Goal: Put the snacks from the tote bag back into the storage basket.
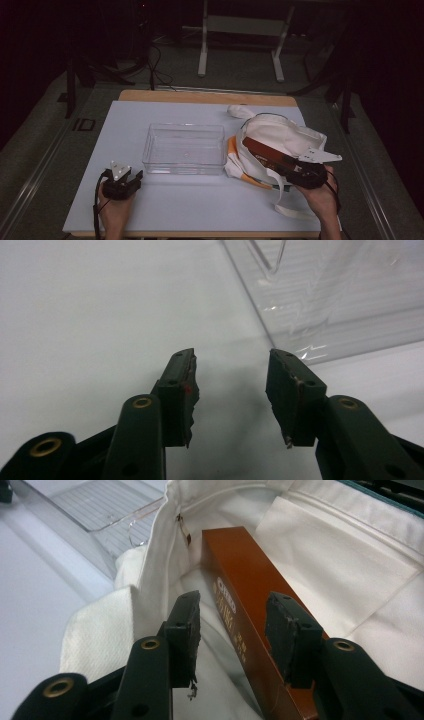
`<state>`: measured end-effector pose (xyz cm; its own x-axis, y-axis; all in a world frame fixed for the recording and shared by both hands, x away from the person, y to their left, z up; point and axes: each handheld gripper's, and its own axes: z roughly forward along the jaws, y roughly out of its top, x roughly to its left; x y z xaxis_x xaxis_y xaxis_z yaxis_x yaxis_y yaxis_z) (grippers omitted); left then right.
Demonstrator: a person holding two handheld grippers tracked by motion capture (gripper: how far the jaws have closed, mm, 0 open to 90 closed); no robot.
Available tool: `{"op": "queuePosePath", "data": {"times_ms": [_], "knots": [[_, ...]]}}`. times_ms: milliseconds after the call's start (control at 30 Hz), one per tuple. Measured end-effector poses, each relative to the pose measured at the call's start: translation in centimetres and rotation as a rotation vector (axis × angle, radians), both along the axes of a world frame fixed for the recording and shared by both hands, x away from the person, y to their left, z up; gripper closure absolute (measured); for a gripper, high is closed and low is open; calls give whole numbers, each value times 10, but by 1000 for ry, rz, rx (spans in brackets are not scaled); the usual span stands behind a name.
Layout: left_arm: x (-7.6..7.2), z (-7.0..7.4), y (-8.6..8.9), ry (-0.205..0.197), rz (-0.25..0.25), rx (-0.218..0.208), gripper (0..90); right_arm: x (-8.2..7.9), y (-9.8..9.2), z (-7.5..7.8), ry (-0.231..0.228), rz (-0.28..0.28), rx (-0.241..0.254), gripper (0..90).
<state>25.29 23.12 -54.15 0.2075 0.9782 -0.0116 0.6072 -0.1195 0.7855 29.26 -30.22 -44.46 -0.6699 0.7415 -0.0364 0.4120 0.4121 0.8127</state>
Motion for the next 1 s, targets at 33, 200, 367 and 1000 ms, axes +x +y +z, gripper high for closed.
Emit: {"op": "queuePosePath", "data": {"times_ms": [33, 200, 367, 1000], "knots": [[0, 0, 1, 1, -2, -9, 582, 0, 0, 0, -1, 2, -6, 575], [1, 0, 1, 9, -3, -9, 603, 0, 0, 5, 5, -1, -30, 528], [1, 0, -1, 7, -11, 5, 618, -1, 0, 11, 11, 4, -82, 537], [0, 0, -2, 3, 5, 13, 565, 18, -13, 19, 96, 7, -262, 519]]}}
